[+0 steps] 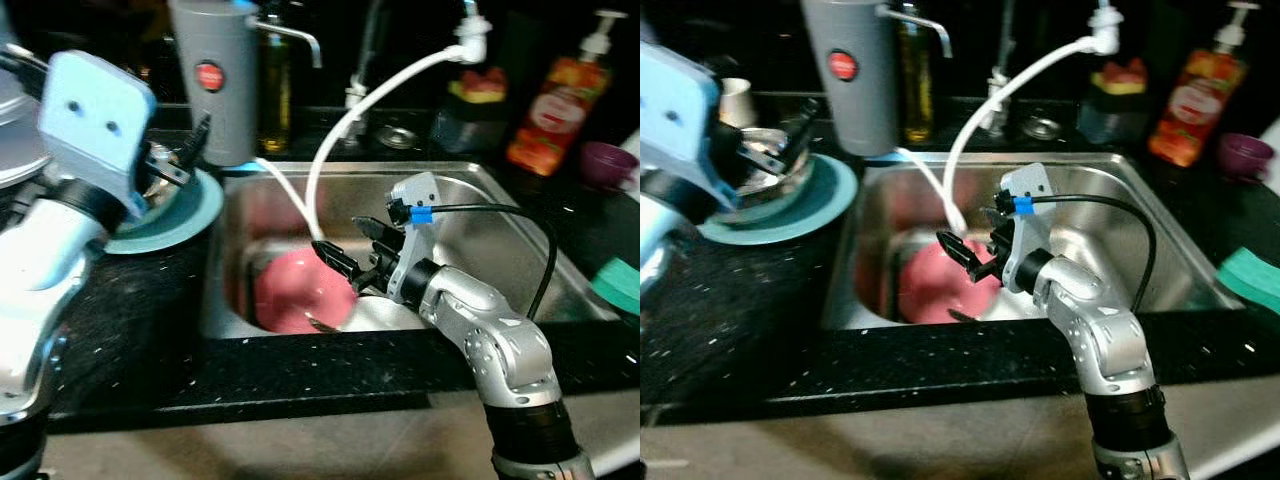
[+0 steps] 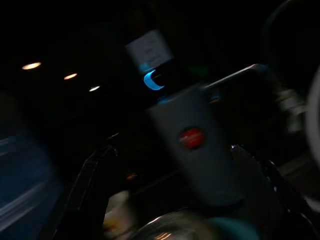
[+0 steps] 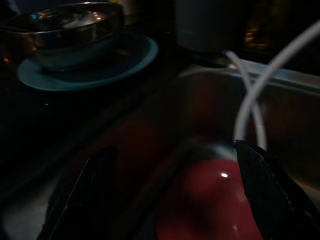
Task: Kitchen organization
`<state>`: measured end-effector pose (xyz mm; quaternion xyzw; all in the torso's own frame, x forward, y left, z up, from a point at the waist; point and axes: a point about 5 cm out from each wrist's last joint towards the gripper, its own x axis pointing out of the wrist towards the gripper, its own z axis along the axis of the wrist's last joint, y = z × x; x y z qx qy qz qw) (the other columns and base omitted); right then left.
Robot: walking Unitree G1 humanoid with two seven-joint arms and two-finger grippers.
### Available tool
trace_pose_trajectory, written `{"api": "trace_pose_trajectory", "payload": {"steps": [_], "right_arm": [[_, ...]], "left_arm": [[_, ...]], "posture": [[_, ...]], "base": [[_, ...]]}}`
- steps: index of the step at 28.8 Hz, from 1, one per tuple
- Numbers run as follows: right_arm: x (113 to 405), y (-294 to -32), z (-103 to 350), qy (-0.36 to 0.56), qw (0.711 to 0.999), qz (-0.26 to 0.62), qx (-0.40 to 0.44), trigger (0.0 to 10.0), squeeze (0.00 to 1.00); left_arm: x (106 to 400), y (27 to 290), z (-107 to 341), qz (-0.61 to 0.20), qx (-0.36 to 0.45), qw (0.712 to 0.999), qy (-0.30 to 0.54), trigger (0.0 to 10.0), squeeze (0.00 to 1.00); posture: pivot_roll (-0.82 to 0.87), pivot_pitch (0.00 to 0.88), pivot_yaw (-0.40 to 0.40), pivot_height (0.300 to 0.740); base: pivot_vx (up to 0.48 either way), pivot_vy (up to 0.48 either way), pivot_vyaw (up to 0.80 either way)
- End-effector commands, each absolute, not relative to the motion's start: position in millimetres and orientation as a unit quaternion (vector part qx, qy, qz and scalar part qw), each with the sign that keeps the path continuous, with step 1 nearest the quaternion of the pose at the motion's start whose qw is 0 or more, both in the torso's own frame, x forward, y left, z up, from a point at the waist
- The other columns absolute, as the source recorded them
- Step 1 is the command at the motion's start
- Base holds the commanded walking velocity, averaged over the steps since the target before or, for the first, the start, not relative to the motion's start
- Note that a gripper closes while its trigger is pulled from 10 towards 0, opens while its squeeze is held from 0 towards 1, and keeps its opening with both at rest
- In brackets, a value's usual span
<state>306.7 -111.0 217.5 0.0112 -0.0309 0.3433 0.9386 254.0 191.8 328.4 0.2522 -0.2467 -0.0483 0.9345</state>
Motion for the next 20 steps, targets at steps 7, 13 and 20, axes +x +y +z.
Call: {"api": "trace_pose_trajectory", "payload": {"steps": [7, 13, 20], "right_arm": [[309.3, -109.4, 218.1, -0.039, 0.935, 0.352, 0.008, 10.0, 0.0], [309.8, -108.1, 218.0, -0.041, 0.934, 0.356, 0.005, 10.0, 0.0], [310.3, -108.2, 218.7, -0.046, 0.934, 0.353, 0.002, 10.0, 0.0]], "left_arm": [[250.4, 197.9, 308.9, -0.027, 0.299, 0.928, -0.221, 10.0, 0.0], [254.1, 201.2, 293.8, -0.027, 0.312, 0.928, -0.2, 10.0, 0.0], [257.4, 202.9, 283.9, -0.032, 0.337, 0.922, -0.185, 10.0, 0.0]], "posture": [[0.14, 0.0, -0.069, 0.74], [0.13, 0.0, -0.069, 0.74], [0.13, 0.0, -0.071, 0.74]], "base": [[0.0, 0.0, 0.79], [0.0, 0.0, 0.79], [0.0, 0.0, 0.79]]}}
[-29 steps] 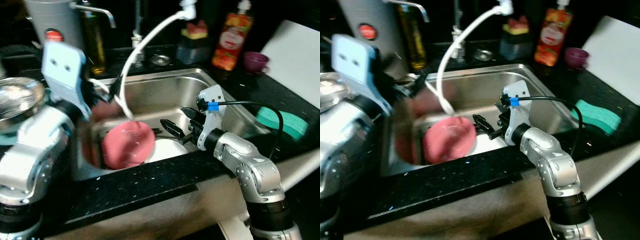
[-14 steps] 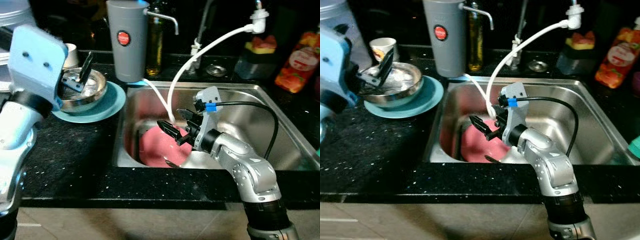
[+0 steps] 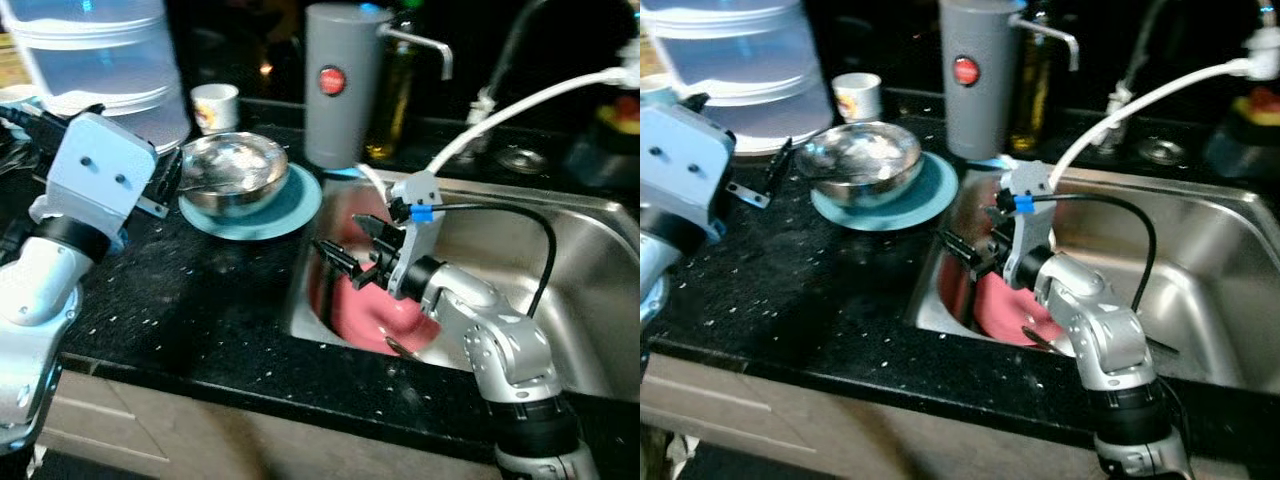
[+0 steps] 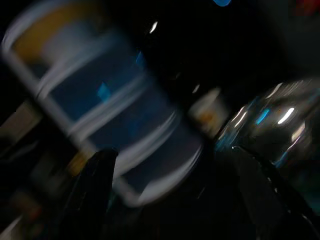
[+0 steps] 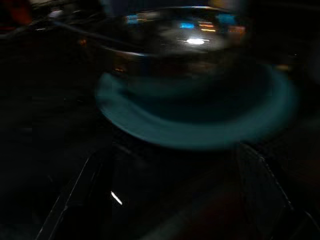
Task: Kitchen organization
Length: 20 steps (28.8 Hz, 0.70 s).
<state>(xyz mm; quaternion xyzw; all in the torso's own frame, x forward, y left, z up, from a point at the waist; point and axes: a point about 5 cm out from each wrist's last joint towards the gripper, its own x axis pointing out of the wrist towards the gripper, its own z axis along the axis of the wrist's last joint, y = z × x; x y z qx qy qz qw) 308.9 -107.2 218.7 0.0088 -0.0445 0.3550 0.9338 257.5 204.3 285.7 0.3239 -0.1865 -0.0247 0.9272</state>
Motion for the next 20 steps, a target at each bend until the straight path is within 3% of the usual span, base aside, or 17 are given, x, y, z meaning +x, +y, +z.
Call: {"api": "trace_pose_trajectory", "payload": {"steps": [1, 4, 20], "right_arm": [[310.4, -108.4, 218.8, -0.047, 0.935, 0.352, 0.002, 10.0, 0.0], [311.3, -109.5, 219.2, -0.051, 0.937, 0.347, 0.002, 10.0, 0.0], [315.4, -116.6, 222.9, -0.064, 0.947, 0.316, -0.007, 10.0, 0.0]], "left_arm": [[257.5, 202.6, 283.8, -0.033, 0.338, 0.922, -0.186, 10.0, 0.0], [257.8, 202.1, 282.9, -0.033, 0.34, 0.921, -0.187, 10.0, 0.0], [273.3, 203.7, 282.0, -0.08, 0.381, 0.9, -0.198, 10.0, 0.0]], "posture": [[0.13, 0.0, -0.071, 0.74], [0.13, 0.0, -0.072, 0.74], [0.1, 0.0, -0.071, 0.74]], "base": [[0.0, 0.0, 0.79], [0.0, 0.0, 0.79], [0.0, 0.0, 0.0]]}}
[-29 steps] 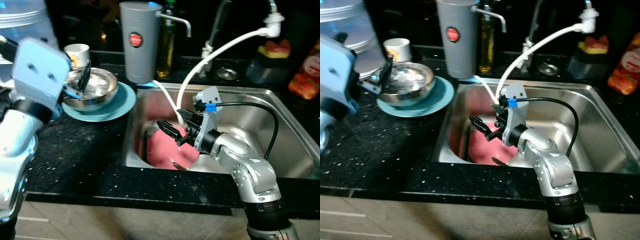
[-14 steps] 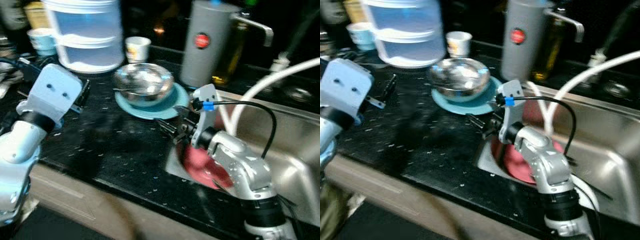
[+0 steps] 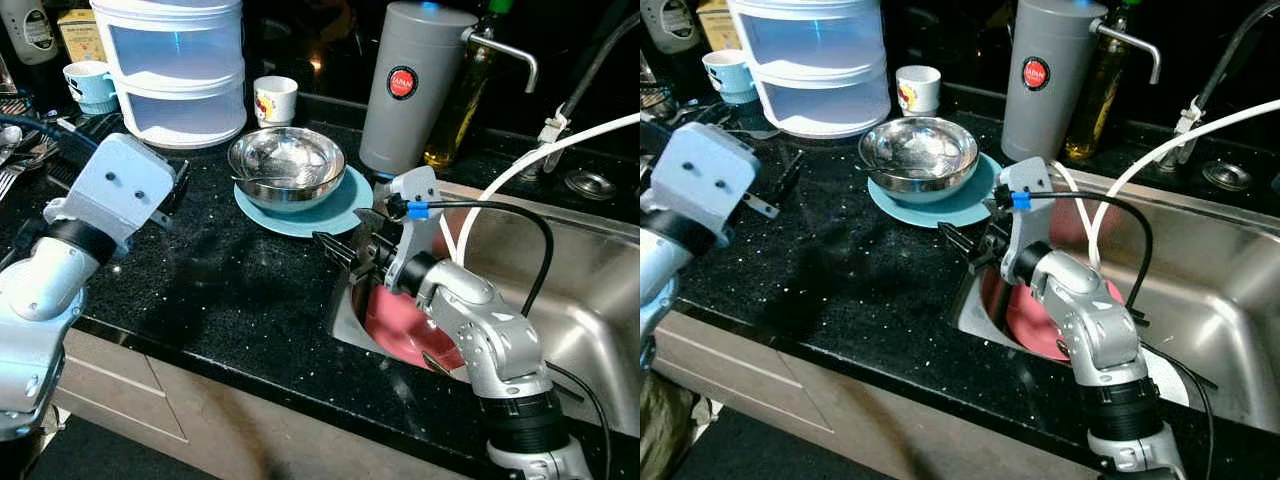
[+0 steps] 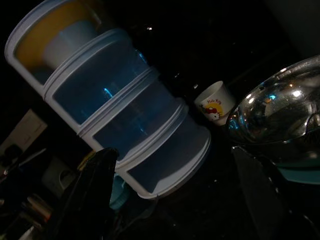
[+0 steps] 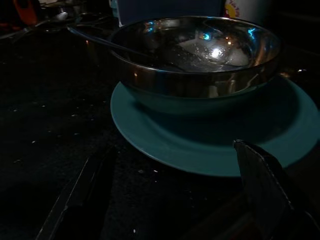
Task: Kitchen organization
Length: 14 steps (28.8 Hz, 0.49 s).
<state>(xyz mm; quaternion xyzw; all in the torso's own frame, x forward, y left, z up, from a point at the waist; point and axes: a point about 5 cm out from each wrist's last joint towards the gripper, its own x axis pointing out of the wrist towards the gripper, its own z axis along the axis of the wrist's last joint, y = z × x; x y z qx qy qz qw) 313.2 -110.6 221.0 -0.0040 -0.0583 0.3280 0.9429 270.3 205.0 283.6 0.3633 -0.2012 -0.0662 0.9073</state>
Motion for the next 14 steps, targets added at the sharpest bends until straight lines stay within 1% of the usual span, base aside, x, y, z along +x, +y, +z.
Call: {"api": "trace_pose_trajectory", "payload": {"steps": [1, 5, 9, 14], "right_arm": [[315.3, -118.4, 223.9, -0.065, 0.948, 0.312, -0.008, 10.0, 0.0], [314.0, -123.7, 226.8, -0.067, 0.95, 0.303, -0.011, 10.0, 0.0], [310.7, -128.8, 230.3, -0.07, 0.952, 0.297, -0.015, 10.0, 0.0], [304.9, -135.6, 235.1, -0.073, 0.954, 0.29, -0.02, 10.0, 0.0]], "left_arm": [[276.3, 205.2, 280.3, -0.091, 0.388, 0.896, -0.196, 10.0, 0.0], [285.7, 213.0, 274.1, -0.115, 0.404, 0.889, -0.184, 10.0, 0.0], [296.7, 221.2, 269.9, -0.129, 0.406, 0.888, -0.171, 10.0, 0.0], [308.4, 219.8, 270.7, -0.155, 0.395, 0.887, -0.185, 10.0, 0.0]], "posture": [[0.09, 0.0, -0.069, 0.74], [0.07, 0.0, -0.067, 0.74], [0.03, 0.004, -0.06, 0.74], [0.0, 0.018, -0.055, 0.74]], "base": [[0.0, 0.0, 0.0], [0.0, 0.0, 0.0], [0.0, 0.0, 0.0], [0.0, 0.0, 0.0]]}}
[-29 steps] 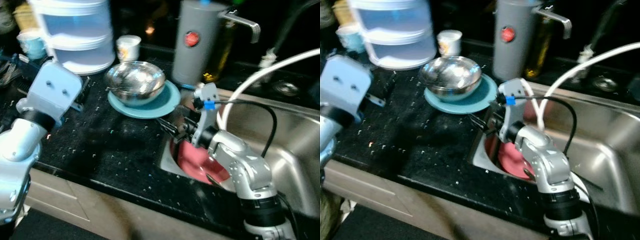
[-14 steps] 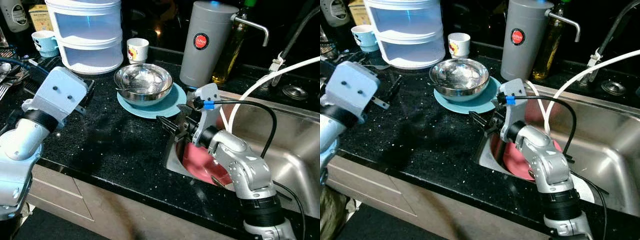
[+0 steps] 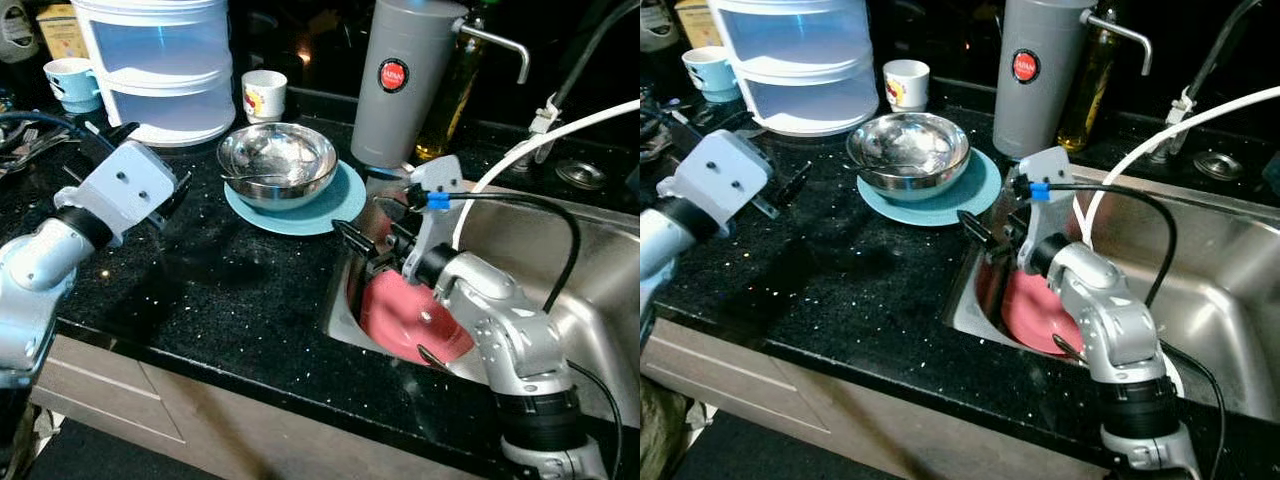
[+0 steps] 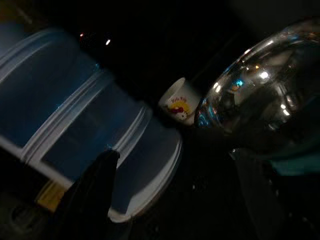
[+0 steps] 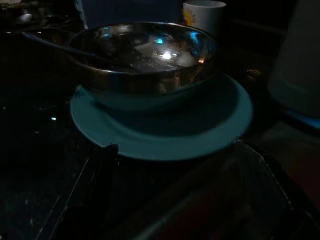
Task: Kitchen organization
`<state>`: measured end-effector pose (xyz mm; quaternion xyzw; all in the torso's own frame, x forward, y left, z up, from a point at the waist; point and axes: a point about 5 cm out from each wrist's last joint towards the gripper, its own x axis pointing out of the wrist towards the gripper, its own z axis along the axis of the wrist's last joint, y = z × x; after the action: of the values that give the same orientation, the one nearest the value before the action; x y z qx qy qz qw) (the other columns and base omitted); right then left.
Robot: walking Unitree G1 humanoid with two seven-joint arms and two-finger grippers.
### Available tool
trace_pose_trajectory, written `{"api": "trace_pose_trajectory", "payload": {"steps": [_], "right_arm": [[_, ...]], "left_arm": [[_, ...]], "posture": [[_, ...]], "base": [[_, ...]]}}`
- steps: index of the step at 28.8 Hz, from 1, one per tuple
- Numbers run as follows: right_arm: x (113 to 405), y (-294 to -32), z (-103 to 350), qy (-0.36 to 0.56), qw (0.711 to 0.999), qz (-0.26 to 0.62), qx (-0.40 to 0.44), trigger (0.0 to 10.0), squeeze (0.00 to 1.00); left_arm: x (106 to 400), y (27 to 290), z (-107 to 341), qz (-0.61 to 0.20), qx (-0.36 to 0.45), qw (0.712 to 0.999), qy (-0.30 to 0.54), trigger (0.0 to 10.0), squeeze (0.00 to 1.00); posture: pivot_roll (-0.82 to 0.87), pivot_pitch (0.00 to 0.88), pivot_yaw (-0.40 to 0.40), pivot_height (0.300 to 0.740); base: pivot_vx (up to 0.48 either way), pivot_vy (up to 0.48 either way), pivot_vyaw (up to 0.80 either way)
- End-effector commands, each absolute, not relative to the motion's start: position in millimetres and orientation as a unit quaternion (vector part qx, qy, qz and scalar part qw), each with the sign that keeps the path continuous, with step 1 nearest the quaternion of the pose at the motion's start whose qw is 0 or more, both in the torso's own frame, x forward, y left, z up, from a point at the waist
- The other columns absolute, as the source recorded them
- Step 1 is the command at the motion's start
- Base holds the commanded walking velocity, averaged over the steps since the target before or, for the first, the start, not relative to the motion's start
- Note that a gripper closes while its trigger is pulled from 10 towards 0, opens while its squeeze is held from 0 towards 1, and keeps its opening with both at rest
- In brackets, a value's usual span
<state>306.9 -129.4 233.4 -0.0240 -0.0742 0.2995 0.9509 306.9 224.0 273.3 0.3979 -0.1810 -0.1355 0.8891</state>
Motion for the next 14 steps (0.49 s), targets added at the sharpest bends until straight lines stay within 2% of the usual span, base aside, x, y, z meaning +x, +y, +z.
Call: {"api": "trace_pose_trajectory", "payload": {"steps": [1, 6, 10, 11, 14], "right_arm": [[304.0, -137.3, 236.1, -0.074, 0.955, 0.288, -0.022, 10.0, 0.0], [301.5, -142.3, 239.5, -0.074, 0.956, 0.284, -0.027, 10.0, 0.0], [299.9, -142.3, 241.1, -0.073, 0.955, 0.286, -0.028, 10.0, 0.0], [298.6, -141.8, 241.6, -0.071, 0.955, 0.287, -0.028, 10.0, 0.0], [297.8, -141.5, 241.9, -0.069, 0.955, 0.288, -0.028, 10.0, 0.0]], "left_arm": [[311.4, 218.1, 271.4, -0.161, 0.394, 0.885, -0.189, 10.0, 0.0], [322.2, 210.9, 279.3, -0.174, 0.385, 0.88, -0.217, 10.0, 0.0], [326.6, 203.9, 283.8, -0.176, 0.345, 0.89, -0.24, 10.0, 0.0], [328.4, 200.3, 282.4, -0.174, 0.296, 0.905, -0.253, 10.0, 0.0], [329.5, 197.4, 279.3, -0.174, 0.254, 0.916, -0.258, 10.0, 0.0]], "posture": [[-0.01, 0.023, -0.054, 0.74], [-0.03, 0.038, -0.059, 0.74], [-0.04, 0.046, -0.062, 0.74], [-0.04, 0.048, -0.066, 0.74], [-0.04, 0.051, -0.069, 0.74]], "base": [[0.0, 0.0, 0.0], [0.0, 0.0, 0.0], [0.0, 0.0, 0.0], [0.0, 0.0, 0.0], [0.0, 0.0, 0.0]]}}
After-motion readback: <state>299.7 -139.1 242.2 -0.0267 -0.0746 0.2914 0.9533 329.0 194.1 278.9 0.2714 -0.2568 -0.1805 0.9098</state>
